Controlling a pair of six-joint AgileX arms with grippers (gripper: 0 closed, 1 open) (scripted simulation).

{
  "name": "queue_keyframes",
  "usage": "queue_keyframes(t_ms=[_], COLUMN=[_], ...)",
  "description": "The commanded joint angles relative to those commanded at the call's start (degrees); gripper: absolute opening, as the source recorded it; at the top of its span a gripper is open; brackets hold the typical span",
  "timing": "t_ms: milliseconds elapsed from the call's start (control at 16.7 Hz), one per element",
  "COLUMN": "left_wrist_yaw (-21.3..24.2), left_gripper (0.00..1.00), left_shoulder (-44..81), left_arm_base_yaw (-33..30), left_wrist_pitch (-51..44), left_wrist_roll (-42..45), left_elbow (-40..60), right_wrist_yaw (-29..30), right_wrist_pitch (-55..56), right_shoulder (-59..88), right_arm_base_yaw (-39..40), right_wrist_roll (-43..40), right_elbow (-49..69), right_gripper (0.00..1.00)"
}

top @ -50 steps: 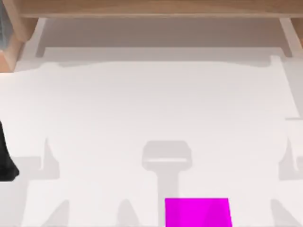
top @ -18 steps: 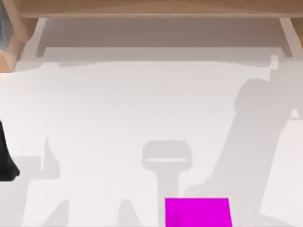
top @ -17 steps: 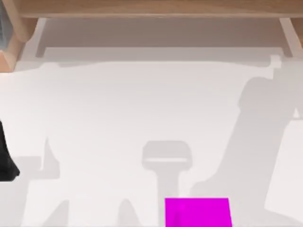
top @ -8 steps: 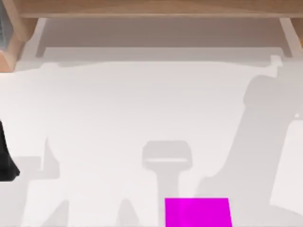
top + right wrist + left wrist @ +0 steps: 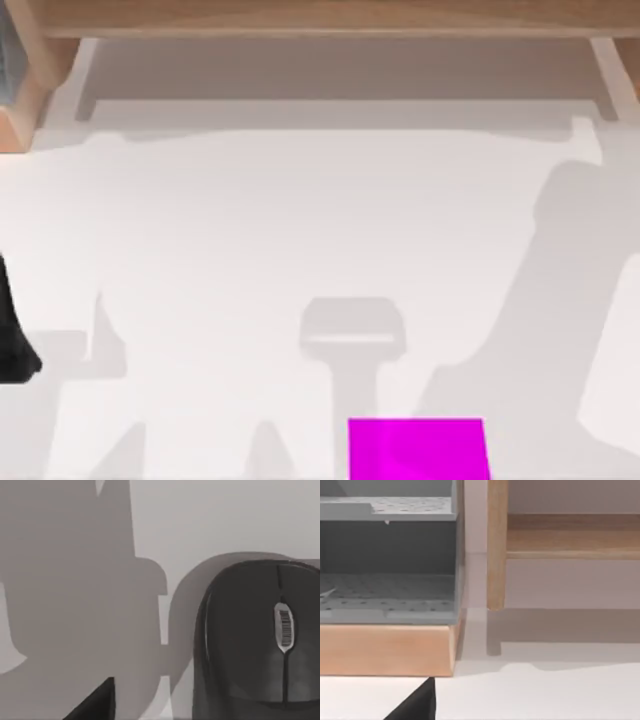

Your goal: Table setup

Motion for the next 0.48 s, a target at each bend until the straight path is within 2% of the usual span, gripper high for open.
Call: queue_keyframes(t_ms=[300,480], left_wrist_yaw=[0.0,0.0], left_gripper=[1.0,1.0], left_shoulder=[0.0,0.0], left_arm_base_yaw=[0.0,0.0], left_wrist_pitch=[0.0,0.0], left_wrist_roll=[0.0,0.0], left_elbow=[0.0,0.0], right_wrist_yaw=[-0.02,-0.02], right_wrist_pitch=[0.84,0.84], right_shoulder=[0.33,0.33], right_arm_base_yaw=[0.07,0.07], right_wrist_roll=[0.04,0.04], right_elbow=[-0.64,-0.64], right_gripper=[1.0,0.77])
